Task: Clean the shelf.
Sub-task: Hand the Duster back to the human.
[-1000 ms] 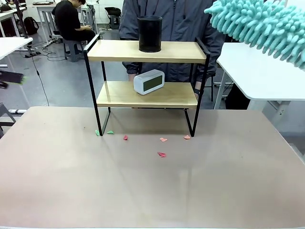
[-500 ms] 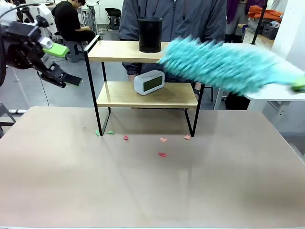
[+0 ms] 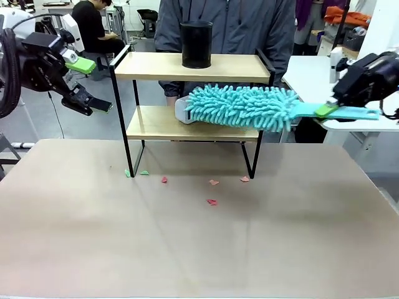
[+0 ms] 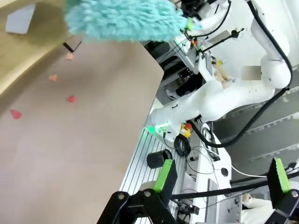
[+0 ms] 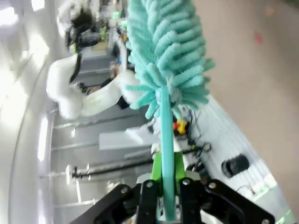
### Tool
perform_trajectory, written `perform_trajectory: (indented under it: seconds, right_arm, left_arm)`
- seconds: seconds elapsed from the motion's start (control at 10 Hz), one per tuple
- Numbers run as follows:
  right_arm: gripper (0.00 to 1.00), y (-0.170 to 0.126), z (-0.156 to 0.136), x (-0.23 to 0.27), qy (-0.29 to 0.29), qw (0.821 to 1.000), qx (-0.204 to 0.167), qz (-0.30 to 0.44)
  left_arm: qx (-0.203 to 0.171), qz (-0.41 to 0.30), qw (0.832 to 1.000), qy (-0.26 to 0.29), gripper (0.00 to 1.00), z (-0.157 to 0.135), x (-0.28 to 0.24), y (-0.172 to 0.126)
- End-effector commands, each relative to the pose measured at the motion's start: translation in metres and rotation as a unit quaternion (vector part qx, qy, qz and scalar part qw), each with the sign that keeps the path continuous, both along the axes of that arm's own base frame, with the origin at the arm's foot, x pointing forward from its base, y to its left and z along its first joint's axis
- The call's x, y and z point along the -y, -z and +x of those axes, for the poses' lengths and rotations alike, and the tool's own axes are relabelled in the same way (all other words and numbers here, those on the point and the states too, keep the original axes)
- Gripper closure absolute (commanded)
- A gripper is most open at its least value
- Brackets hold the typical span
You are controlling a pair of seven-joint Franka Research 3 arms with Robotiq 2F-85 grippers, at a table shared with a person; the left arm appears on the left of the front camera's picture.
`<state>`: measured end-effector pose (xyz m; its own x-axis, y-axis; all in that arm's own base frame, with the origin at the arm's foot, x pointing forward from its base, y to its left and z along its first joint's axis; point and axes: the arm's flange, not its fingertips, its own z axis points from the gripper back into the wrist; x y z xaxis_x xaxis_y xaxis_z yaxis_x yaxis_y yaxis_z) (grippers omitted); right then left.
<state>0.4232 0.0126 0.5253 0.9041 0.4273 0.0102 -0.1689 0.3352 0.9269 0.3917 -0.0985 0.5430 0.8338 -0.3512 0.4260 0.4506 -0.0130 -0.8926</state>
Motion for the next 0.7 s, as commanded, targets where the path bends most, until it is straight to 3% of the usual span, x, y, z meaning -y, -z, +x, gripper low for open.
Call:
perform_trajectory:
  seconds: [0.0, 0.1, 0.2, 0.4, 0.6]
  right_arm:
    - [0.87, -0.011, -0.014, 0.003, -0.061, 0.997, -0.046, -0.001]
    - [0.87, -0.007, -0.015, 0.001, -0.086, 0.994, -0.064, 0.008]
    - [0.87, -0.003, -0.024, -0.021, -0.118, 0.991, -0.061, 0.015]
    - [0.87, -0.003, -0.025, -0.023, -0.121, 0.991, -0.060, 0.015]
    - [0.87, -0.008, -0.038, -0.050, -0.187, 0.980, -0.057, 0.021]
  left_arm:
    - [-0.013, 0.007, 1.000, 0.007, 0.00, 0.002, 0.002, -0.005]
    - [-0.017, 0.012, 1.000, 0.011, 0.00, 0.005, 0.004, -0.003]
    - [-0.037, 0.031, 0.999, 0.024, 0.00, 0.007, 0.019, 0.010]
    - [-0.038, 0.034, 0.998, 0.026, 0.00, 0.007, 0.020, 0.011]
    - [-0.048, 0.074, 0.995, 0.054, 0.00, 0.009, 0.047, 0.027]
